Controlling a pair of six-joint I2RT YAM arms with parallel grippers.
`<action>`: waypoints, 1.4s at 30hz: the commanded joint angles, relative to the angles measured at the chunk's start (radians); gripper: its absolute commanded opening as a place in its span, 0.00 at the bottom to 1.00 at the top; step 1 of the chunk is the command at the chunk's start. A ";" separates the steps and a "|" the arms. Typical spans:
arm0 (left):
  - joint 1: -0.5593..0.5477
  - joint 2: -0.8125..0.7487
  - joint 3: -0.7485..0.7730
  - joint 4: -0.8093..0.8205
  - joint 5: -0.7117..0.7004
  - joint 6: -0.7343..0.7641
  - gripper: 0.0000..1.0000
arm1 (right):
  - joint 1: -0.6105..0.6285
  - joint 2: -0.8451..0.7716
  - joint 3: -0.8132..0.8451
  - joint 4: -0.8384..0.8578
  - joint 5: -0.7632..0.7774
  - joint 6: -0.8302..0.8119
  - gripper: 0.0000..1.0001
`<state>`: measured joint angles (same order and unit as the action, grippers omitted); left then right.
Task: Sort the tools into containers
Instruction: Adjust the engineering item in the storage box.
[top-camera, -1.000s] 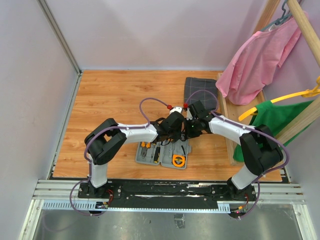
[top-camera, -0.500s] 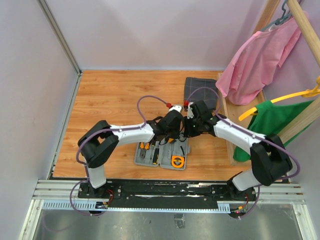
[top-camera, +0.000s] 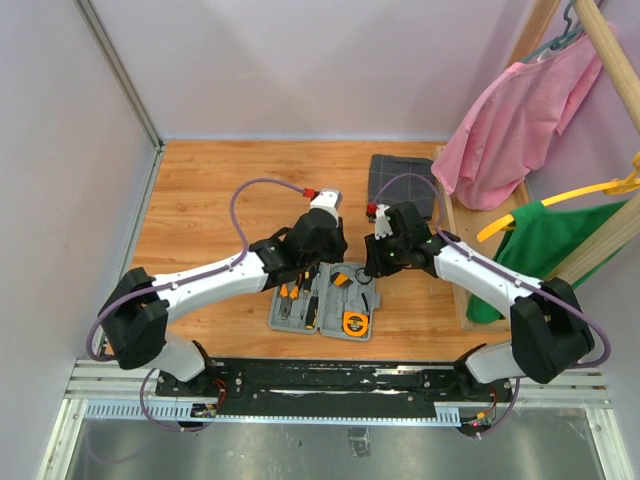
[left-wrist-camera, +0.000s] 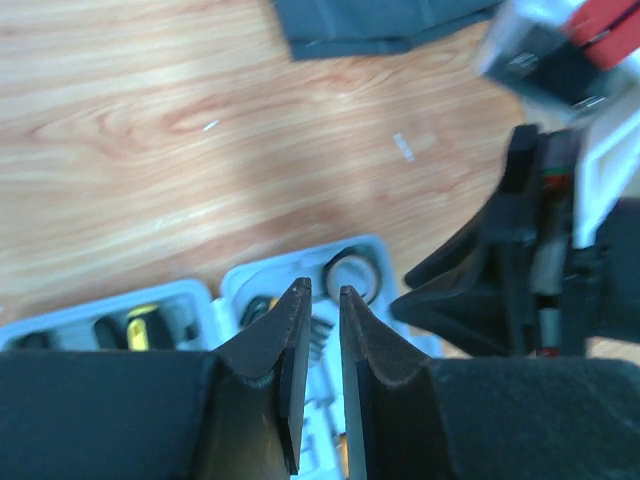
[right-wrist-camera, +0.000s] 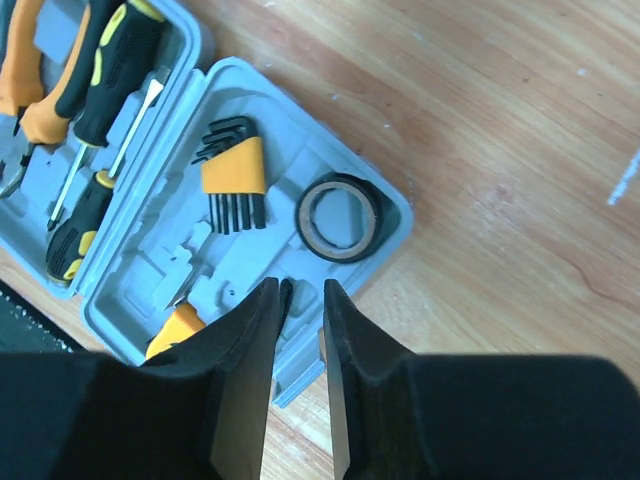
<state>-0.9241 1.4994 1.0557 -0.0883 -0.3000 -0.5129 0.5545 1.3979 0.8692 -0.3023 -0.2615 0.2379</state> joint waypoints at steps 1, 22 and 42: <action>0.045 -0.095 -0.123 -0.034 -0.040 -0.016 0.22 | 0.008 0.042 0.014 0.035 -0.136 -0.058 0.28; 0.231 -0.460 -0.459 -0.120 -0.032 -0.075 0.25 | 0.059 0.338 0.218 0.034 -0.199 -0.094 0.44; 0.232 -0.413 -0.484 -0.070 0.013 -0.077 0.24 | 0.062 0.423 0.238 0.021 -0.318 -0.077 0.28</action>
<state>-0.7013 1.0771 0.5793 -0.1951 -0.2928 -0.5846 0.6022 1.7943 1.0794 -0.2634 -0.5285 0.1566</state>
